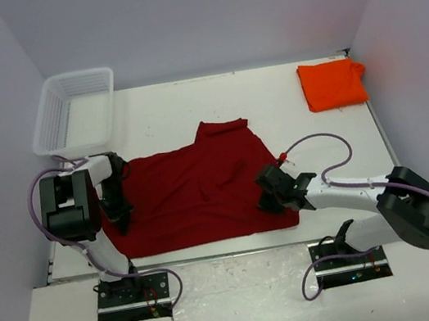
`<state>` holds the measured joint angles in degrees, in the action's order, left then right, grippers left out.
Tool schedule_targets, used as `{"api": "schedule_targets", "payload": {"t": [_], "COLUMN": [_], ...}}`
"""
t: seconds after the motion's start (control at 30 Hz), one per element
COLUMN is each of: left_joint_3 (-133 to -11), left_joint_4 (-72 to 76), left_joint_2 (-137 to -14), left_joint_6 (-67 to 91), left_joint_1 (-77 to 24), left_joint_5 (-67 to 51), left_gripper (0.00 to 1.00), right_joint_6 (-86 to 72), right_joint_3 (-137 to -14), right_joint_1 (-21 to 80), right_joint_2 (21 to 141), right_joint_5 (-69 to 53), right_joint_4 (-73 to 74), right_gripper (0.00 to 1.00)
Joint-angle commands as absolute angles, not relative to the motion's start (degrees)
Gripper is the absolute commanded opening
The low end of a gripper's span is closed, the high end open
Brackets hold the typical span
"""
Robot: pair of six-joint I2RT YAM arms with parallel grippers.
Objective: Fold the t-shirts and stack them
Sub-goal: Fold the flattened tshirt in 1/3 of the way, then grap the side of the flattened tshirt furthest away from the robot with both arms
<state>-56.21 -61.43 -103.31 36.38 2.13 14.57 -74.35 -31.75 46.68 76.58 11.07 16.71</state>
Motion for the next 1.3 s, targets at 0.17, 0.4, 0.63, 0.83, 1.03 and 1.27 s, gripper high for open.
{"api": "schedule_targets", "payload": {"t": [0.17, 0.4, 0.63, 0.83, 1.03, 1.27], "left_joint_3": [-50.2, -51.0, -60.0, -70.5, -78.8, -83.5], "left_joint_4": [-55.5, -56.9, -60.5, -63.7, -61.5, -52.3], "left_joint_2": [-105.4, -102.0, -92.5, -87.8, -91.9, -96.6], "left_joint_6": [38.7, 38.1, 40.1, 39.5, 36.6, 32.6], "left_joint_1": [1.6, 0.6, -9.0, -9.7, -9.6, -9.6], "left_joint_5": [12.3, 13.4, 16.8, 20.0, 18.1, 8.0], "left_gripper": [0.0, 0.0, 0.0, 0.0, 0.0, 0.0], "right_joint_6": [-88.8, -89.1, -80.8, -72.6, -46.1, -28.4], "right_joint_3": [-25.5, -27.9, -39.8, -53.9, -62.6, -85.6], "right_joint_1": [57.6, 62.8, 65.7, 63.6, 42.6, 26.4], "right_joint_2": [75.2, 75.1, 68.1, 66.4, 71.1, 97.5], "right_joint_5": [13.2, 16.7, 29.5, 40.7, 29.5, 12.0], "right_joint_4": [31.9, 33.4, 44.5, 56.2, 43.8, 46.9], "right_gripper": [0.0, 0.0, 0.0, 0.09, 0.69, 0.89]}}
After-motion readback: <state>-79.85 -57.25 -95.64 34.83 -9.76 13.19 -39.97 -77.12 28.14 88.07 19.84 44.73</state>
